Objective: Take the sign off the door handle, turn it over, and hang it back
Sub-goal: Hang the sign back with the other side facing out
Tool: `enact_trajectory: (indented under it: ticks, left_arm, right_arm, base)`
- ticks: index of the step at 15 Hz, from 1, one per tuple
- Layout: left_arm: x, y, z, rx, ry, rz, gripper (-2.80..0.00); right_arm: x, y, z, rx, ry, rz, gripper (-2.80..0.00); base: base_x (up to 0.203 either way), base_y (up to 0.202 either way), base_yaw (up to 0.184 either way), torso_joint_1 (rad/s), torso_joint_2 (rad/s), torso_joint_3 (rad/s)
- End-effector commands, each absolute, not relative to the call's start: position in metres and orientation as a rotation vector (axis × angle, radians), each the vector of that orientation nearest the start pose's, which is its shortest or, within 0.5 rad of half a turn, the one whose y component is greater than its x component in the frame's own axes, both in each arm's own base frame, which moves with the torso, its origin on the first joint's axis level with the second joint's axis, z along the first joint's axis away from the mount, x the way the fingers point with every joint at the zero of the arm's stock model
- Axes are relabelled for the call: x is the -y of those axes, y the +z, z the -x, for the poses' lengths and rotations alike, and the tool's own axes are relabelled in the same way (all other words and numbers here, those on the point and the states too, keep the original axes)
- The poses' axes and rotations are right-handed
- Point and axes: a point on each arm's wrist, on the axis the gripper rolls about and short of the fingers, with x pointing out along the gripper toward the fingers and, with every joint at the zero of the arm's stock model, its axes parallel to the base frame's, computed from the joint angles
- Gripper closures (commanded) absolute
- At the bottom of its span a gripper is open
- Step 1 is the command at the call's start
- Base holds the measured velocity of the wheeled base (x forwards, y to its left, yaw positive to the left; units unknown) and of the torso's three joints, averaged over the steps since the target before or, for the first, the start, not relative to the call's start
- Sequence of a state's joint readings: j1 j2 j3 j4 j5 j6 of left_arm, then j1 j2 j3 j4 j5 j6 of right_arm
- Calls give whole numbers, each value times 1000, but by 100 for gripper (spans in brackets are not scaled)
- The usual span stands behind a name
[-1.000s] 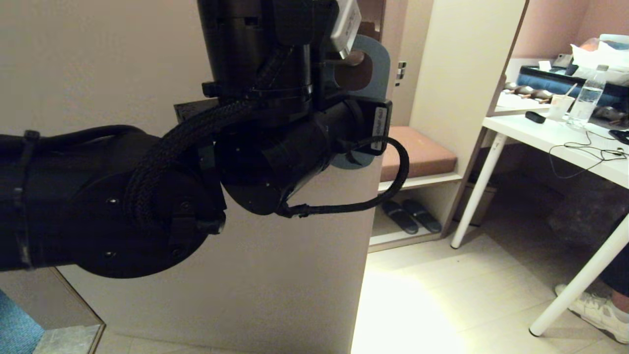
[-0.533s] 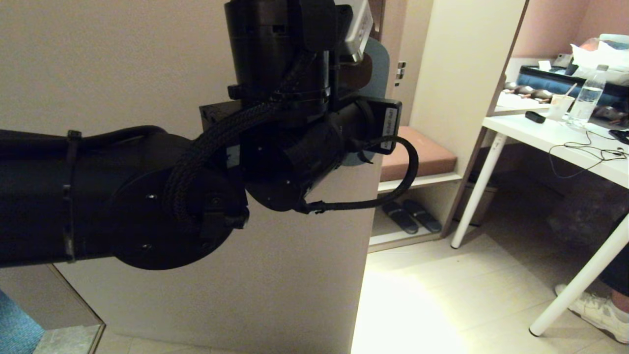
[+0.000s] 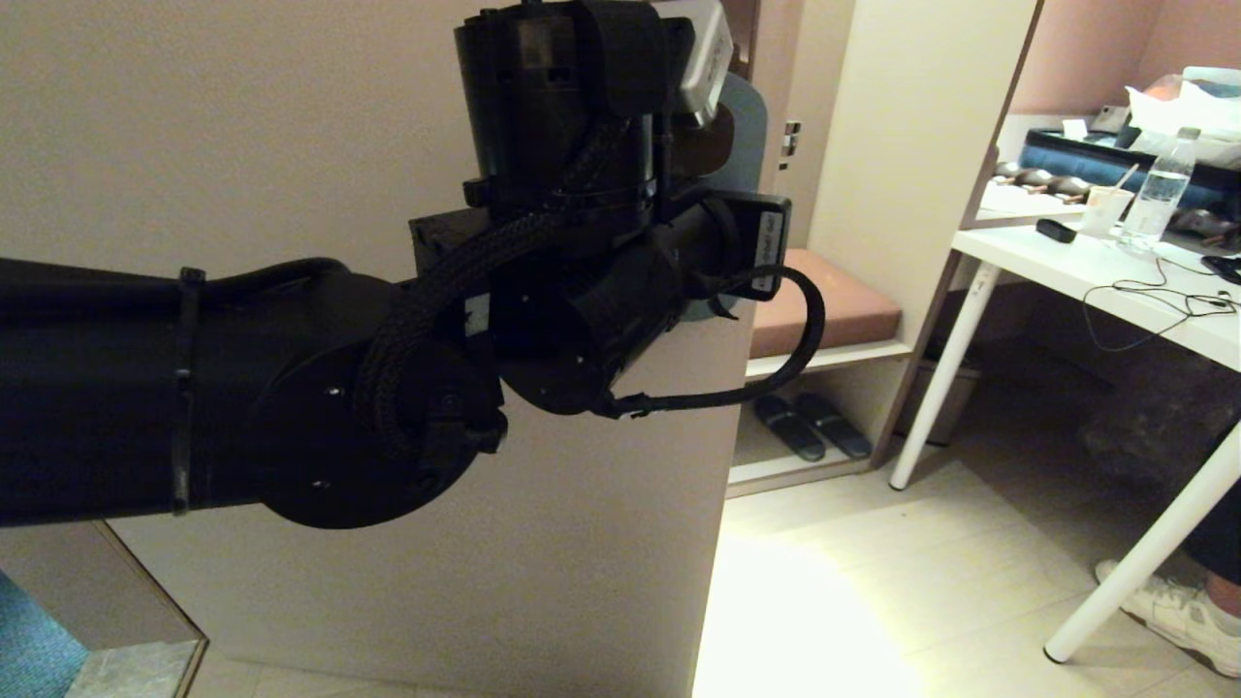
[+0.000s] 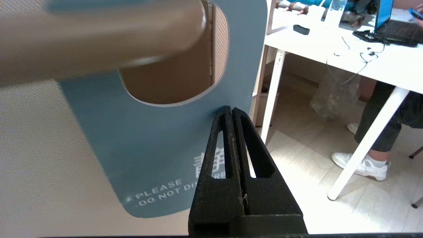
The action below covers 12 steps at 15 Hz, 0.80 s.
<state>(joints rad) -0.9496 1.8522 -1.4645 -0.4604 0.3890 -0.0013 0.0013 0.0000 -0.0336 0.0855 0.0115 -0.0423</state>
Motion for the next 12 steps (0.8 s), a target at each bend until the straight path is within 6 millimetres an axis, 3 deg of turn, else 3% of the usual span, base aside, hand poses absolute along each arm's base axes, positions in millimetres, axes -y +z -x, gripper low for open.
enact_trajectory:
  ticks: [1, 6, 12]
  left_arm:
    - [294, 306, -221, 72, -557, 57, 0]
    - [258, 315, -204, 76, -525, 56, 0]
    - [167, 312, -196, 71, -343, 42, 0]
  right_arm:
    - [0, 76, 26, -52, 15, 43, 0]
    - [0, 76, 26, -52, 15, 43, 0]
    - [0, 76, 26, -52, 15, 43, 0]
  base:
    - [0, 0, 0, 0, 0, 0]
    - [0, 0, 0, 0, 0, 0]
    - [0, 0, 0, 0, 0, 0]
